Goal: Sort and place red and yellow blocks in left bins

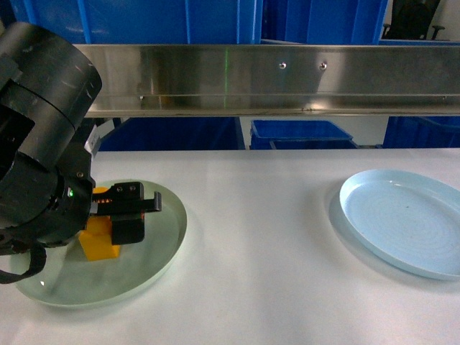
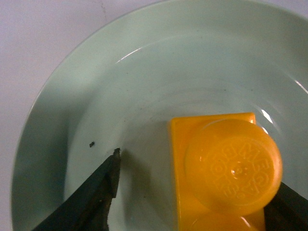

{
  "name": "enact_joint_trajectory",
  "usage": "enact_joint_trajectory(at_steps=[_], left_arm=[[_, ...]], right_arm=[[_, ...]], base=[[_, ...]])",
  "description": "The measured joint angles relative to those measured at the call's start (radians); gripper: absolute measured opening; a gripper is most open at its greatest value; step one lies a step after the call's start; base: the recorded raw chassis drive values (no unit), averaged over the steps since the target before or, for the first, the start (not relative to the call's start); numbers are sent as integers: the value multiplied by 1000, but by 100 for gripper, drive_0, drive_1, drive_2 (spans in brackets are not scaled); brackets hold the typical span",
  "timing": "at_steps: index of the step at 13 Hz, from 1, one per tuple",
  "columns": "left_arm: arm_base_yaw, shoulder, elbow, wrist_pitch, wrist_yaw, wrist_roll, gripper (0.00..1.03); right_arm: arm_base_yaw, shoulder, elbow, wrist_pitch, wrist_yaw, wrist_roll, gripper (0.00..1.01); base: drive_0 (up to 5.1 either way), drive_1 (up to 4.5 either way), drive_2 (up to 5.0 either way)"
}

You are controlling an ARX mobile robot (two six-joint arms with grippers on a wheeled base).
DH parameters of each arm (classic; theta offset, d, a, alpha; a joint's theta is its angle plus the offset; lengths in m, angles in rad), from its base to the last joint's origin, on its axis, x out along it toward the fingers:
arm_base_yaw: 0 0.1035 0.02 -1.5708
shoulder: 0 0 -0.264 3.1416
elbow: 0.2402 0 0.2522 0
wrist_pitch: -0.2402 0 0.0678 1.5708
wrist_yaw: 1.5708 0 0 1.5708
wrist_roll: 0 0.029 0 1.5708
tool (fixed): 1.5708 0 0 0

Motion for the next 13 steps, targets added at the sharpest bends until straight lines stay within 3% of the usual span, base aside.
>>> enact_joint_trajectory(at_steps=[3,4,5,6,7,8,10,13], left_arm=[[7,3,-10,35,1,20,36],[18,5,-21,77,-1,36,29],[38,5,-45,163,-19,78,29],[103,-36,-87,272,6,163,29],[249,-340,-135,325,155,332,29],[383,-675,-107,93,275,388,29],[423,-737,-80,13,283,388,29],[402,-771,-57,-21,289,388,29]], right_arm=[[0,0,0,0,0,0,28],[0,0,0,0,0,0,28],[0,0,0,0,0,0,28],[0,0,0,0,0,0,28],[0,0,0,0,0,0,28],[0,0,0,0,0,0,28],[0,0,0,0,0,0,28],[0,0,0,0,-1,0,28]], base=[[0,0,0],[0,0,0],[0,0,0],[0,0,0],[0,0,0],[0,0,0],[0,0,0],[0,0,0]])
